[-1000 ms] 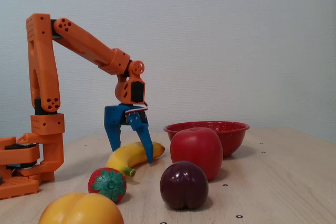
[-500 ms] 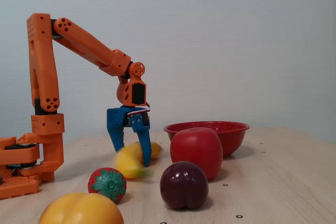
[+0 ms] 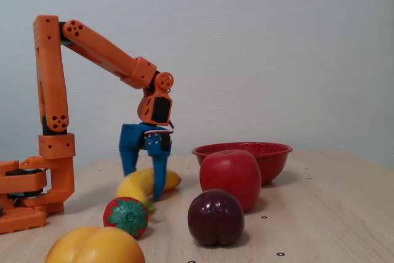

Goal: Put the banana in the red bowl.

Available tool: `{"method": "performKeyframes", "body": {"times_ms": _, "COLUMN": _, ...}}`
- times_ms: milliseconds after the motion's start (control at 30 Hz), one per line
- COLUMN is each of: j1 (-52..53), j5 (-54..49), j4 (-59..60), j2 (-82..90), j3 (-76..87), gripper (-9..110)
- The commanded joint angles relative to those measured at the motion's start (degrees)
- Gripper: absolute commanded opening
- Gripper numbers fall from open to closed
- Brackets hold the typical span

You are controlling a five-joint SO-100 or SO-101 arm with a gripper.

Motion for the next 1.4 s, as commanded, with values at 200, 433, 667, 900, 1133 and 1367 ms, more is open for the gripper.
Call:
{"method": "performKeyframes", "body": {"times_ms": 200, "j1": -2.8, "j5": 0.4, "j4": 14.8, "j2": 14.1, "j3": -10.6, "gripper": 0}}
{"method": "performKeyframes", "body": {"times_ms": 433, "j1": -2.4, "j5": 1.7, "j4": 29.5, "j2": 18.0, "j3": -31.4, "gripper": 0}}
{"method": "performKeyframes", "body": {"times_ms": 667, "j1": -0.4, "j5": 5.4, "j4": 32.9, "j2": 11.4, "j3": -62.2, "gripper": 0}}
{"method": "performKeyframes", "body": {"times_ms": 900, "j1": 1.8, "j5": 10.4, "j4": 22.9, "j2": -3.2, "j3": -80.3, "gripper": 0}}
{"method": "performKeyframes", "body": {"times_ms": 1133, "j1": 3.3, "j5": 12.1, "j4": 11.3, "j2": -16.1, "j3": -83.6, "gripper": 0}}
{"method": "performKeyframes", "body": {"times_ms": 1367, "j1": 5.3, "j5": 19.7, "j4": 2.8, "j2": -27.7, "j3": -86.7, "gripper": 0}}
